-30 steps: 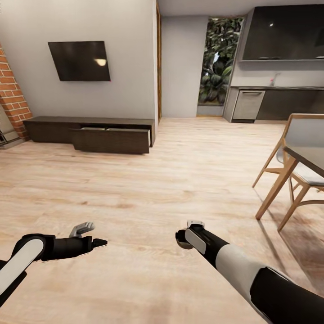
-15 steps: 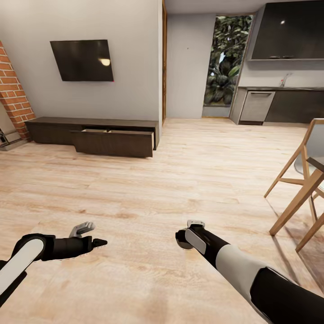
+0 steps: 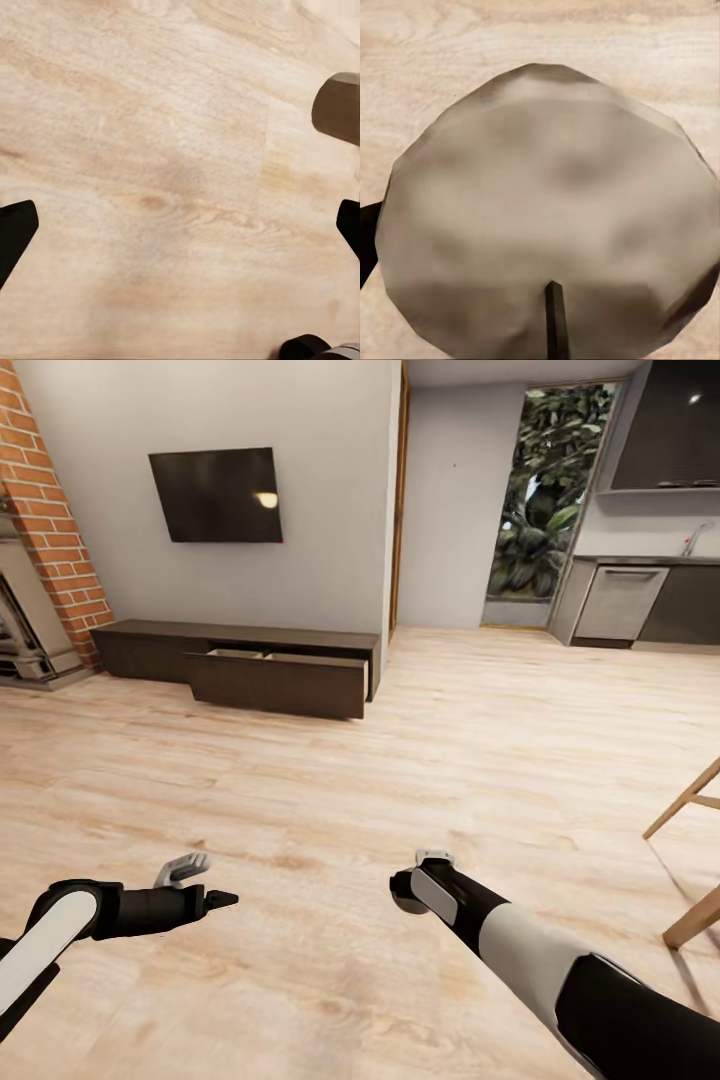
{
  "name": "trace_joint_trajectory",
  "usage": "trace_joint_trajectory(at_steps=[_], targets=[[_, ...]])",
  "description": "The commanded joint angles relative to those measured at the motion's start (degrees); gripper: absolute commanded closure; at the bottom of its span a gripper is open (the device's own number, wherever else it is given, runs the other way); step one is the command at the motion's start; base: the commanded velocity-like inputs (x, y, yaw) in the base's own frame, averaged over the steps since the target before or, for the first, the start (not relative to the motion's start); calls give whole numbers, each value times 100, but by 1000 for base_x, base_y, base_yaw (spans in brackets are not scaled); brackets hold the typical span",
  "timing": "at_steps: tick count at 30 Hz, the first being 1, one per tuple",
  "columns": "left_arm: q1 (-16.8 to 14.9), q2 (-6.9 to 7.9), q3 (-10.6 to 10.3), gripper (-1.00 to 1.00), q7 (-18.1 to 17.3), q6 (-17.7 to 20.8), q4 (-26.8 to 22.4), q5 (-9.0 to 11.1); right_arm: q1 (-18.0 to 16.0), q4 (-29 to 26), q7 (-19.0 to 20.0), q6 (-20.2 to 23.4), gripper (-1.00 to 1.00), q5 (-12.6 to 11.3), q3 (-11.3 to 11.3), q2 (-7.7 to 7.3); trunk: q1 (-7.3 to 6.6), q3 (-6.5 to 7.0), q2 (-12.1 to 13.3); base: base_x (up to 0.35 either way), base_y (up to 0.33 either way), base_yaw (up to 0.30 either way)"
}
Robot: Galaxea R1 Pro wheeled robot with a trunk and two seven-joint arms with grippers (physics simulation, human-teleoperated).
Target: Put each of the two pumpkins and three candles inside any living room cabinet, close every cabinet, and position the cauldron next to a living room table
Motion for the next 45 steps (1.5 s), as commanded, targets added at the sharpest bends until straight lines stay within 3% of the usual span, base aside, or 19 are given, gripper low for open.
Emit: trace_joint_trajectory(at_steps=[1, 13, 28, 45], targets=[[-7, 4, -11, -100, 58, 3, -3, 60, -7, -12, -44, 6, 100, -45, 41, -5, 2, -3, -2, 334, 0, 277], [-7, 4, -11, -100, 58, 3, 1, 68, -6, -12, -48, 6, 100, -45, 41, -5, 2, 28, -2, 333, 44, 278], [-7, 4, -9, -100, 58, 3, 9, 69, -7, -12, -45, 6, 100, -45, 41, -5, 2, 66, -2, 276, 220, 272], [-7, 4, -2, -100, 67, 3, 8, 69, -8, -12, -44, 6, 100, -45, 41, -5, 2, 68, -2, 303, 142, 16]])
